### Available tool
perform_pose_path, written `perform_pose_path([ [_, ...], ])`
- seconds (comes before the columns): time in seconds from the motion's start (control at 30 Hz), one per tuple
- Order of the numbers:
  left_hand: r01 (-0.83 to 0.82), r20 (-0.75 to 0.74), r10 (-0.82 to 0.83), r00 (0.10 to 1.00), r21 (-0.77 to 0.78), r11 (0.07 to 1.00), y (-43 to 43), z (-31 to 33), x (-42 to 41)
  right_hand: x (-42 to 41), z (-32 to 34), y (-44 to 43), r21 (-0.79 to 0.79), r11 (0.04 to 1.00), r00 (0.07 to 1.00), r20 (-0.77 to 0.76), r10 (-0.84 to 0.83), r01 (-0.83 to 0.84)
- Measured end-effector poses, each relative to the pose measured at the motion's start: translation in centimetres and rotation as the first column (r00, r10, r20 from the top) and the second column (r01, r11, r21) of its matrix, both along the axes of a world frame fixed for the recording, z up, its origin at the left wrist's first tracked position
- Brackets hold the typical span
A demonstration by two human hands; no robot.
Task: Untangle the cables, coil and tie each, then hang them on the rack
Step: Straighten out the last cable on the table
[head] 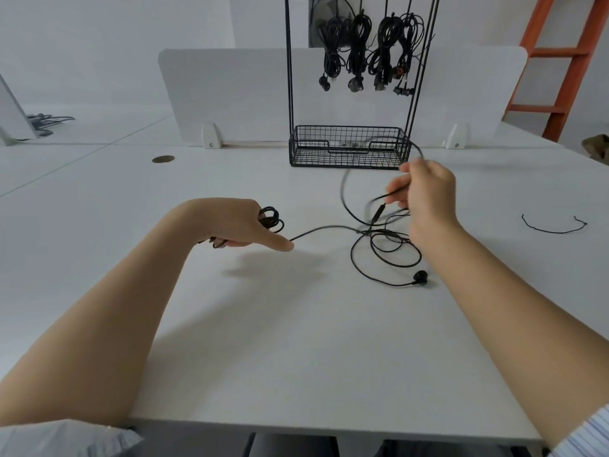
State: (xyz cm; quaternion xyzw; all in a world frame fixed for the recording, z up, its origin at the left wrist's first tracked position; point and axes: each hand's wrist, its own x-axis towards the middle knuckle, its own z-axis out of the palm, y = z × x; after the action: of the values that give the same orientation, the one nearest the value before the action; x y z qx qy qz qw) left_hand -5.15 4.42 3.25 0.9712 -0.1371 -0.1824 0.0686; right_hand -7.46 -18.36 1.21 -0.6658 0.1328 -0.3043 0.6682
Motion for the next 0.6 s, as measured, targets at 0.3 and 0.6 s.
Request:
perform_pose_path([
  [0.3, -0.121, 0.032, 0.158, 0.987, -0.500, 0.857, 0.5, 0.1, 1.0, 0.4, 0.1, -5.4, 0.000, 0.893, 0.889, -0.096, -0.447, 0.449],
  [0.6, 0.012, 0.292, 0.182, 0.939, -0.555, 0.832, -1.1, 0.5, -0.6, -1.7, 0.1, 2.6, -0.852, 0.517, 0.980, 0.165, 0.109, 0.085],
])
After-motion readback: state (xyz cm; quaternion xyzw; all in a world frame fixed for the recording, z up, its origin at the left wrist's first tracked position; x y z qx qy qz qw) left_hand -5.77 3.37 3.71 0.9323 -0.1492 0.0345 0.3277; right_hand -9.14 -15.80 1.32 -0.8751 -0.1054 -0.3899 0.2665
